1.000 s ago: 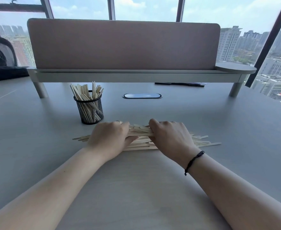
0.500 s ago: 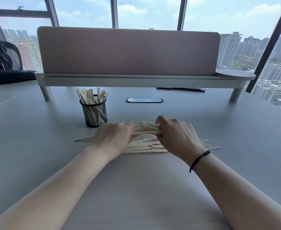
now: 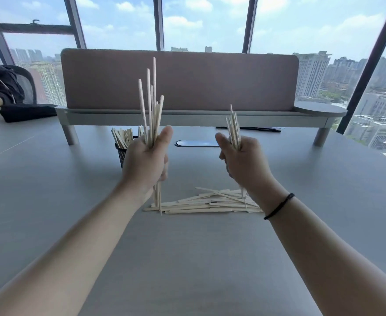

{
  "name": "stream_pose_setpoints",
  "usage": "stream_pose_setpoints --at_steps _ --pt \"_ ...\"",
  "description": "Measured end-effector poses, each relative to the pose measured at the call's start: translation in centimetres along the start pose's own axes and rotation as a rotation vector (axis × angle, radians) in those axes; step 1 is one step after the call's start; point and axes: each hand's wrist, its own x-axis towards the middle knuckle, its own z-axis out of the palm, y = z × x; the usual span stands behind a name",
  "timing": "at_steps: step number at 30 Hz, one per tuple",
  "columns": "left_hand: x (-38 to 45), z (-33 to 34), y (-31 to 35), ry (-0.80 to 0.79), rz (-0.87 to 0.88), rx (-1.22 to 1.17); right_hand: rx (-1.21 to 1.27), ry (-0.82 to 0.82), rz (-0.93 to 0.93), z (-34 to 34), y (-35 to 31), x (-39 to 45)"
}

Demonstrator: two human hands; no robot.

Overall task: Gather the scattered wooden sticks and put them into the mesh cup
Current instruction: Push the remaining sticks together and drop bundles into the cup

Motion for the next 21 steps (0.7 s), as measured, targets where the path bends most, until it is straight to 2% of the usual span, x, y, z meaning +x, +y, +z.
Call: stream_pose_setpoints --at_steps 2,4,9,14,18,21 --pt "-0.6 0.8 0.1 -0.069 -0.09 -0.178 0.336 -0.036 0.111 0.9 -1.2 -0.4" --pt "-1.3 1.4 -0.7 -0.111 -0.121 -0.186 0.488 -0.066 0.163 2.0 -1.4 -1.0" --pt "-2.6 2.4 -3.1 -0.091 -0.105 -0.131 0.477 -0.129 0.171 4.2 0.6 -2.8" --pt "-2.3 2.1 -2.8 0.039 0.131 -0.059 0.482 -0.155 0.138 4.8 1.6 -3.5" --pt "-2.3 2.0 -3.1 0.076 0.244 0.002 0.448 -0.171 0.11 5.1 2.2 -3.8" --pt "-2.6 2.1 -3.8 0.049 0.218 0.025 0.415 -0.181 0.081 5.4 2.4 -4.2"
